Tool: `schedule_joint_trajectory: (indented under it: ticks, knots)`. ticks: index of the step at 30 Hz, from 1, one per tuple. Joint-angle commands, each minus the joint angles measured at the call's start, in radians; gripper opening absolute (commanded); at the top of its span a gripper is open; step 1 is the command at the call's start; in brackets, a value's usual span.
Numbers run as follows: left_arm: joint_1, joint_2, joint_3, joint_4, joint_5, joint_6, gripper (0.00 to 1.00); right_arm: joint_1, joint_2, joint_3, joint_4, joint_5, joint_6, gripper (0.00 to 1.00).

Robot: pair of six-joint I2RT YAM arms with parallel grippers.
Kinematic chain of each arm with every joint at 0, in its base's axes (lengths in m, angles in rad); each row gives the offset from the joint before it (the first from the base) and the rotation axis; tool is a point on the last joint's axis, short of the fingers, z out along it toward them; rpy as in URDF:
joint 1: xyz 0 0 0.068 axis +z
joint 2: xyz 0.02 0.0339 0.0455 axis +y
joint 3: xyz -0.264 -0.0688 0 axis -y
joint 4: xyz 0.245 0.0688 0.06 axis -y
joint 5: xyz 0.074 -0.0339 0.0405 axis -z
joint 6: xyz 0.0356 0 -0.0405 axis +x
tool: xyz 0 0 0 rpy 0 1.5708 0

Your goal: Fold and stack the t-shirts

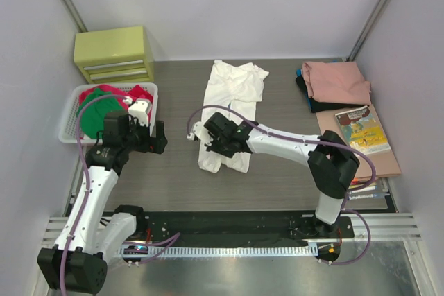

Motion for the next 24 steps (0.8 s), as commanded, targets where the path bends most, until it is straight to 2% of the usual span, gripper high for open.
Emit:
schedule_joint_trajectory:
  ticks: [1, 24]
  knots:
    - [0.005, 0.001, -0.001, 0.016, 0.018, 0.009, 1.00, -0.015, -0.023, 0.071, 0.035, 0.029, -0.037, 0.01]
    - [0.005, 0.007, -0.001, 0.016, 0.032, 0.009, 1.00, -0.208, 0.151, 0.246, 0.073, 0.019, -0.192, 0.01]
